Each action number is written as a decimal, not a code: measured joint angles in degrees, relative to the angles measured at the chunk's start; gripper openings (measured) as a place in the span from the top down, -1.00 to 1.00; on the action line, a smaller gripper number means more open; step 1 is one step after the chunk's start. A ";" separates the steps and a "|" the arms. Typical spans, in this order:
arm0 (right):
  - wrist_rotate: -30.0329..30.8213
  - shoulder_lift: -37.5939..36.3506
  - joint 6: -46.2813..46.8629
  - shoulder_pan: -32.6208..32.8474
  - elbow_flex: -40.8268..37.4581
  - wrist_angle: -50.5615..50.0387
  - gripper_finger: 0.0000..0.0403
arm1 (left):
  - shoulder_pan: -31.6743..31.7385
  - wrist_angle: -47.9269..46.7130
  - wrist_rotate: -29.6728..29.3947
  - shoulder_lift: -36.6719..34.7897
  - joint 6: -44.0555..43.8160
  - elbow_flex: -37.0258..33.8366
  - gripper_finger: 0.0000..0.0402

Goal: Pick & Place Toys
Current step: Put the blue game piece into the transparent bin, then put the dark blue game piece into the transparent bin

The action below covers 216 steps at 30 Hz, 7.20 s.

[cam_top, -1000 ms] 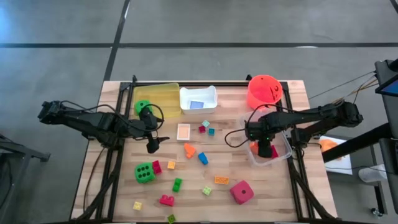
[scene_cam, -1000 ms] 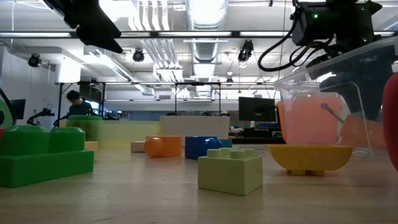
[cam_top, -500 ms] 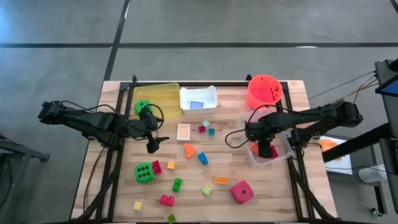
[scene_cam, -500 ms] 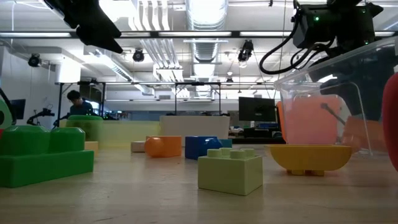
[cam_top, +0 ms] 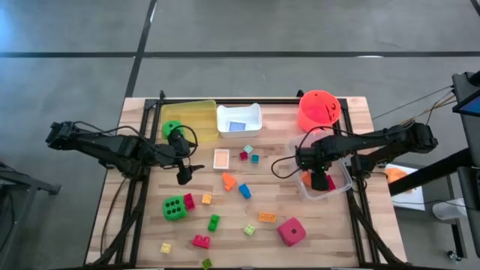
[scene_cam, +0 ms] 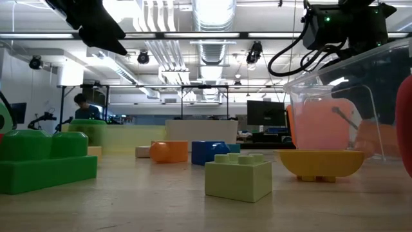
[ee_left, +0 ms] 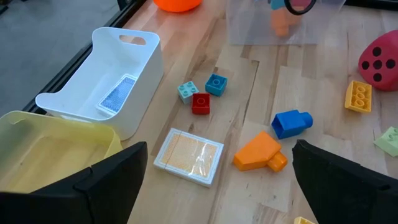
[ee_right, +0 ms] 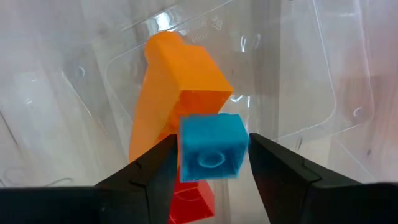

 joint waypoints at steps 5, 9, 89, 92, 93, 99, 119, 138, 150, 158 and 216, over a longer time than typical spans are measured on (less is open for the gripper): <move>0.00 0.00 0.96 0.00 0.00 -0.02 0.04 | 0.02 -0.01 0.01 0.00 -0.19 0.00 -0.92; 0.00 0.00 1.22 0.00 0.00 -0.06 0.04 | 0.00 -0.01 0.01 0.00 -0.21 0.00 -0.92; 17.15 49.07 36.64 12.57 65.64 -10.25 0.04 | 0.00 -17.85 0.45 -9.38 -11.88 0.04 -0.92; 17.28 51.35 37.14 13.01 67.90 -10.26 0.04 | 0.00 -18.96 0.45 -9.38 -12.02 0.02 -0.92; 17.35 51.92 36.99 13.13 68.47 -10.06 0.04 | 0.00 -19.19 0.43 -9.38 -12.03 0.02 -0.92; 18.10 54.83 35.80 13.48 70.84 -9.35 0.04 | 0.00 -20.93 0.94 -9.38 -12.80 0.02 -0.92; 13.49 55.93 38.81 13.26 64.49 1.12 0.04 | 0.00 -22.38 2.61 -9.38 -13.39 0.00 -0.92; 11.31 55.75 39.95 12.10 60.37 7.37 0.04 | -0.02 -22.37 3.49 -9.38 -13.93 0.00 -0.92; 12.46 55.25 39.43 12.13 62.14 3.45 0.04 | -0.02 -22.38 3.50 -9.38 -14.82 0.00 -0.92; 12.45 55.18 35.69 12.25 62.14 3.74 0.04 | -0.02 -22.39 3.97 -9.38 -14.85 0.00 -0.92; 18.69 55.04 40.15 13.14 63.36 3.19 -0.18 | -0.04 -22.33 4.33 -9.38 -16.32 0.00 -0.92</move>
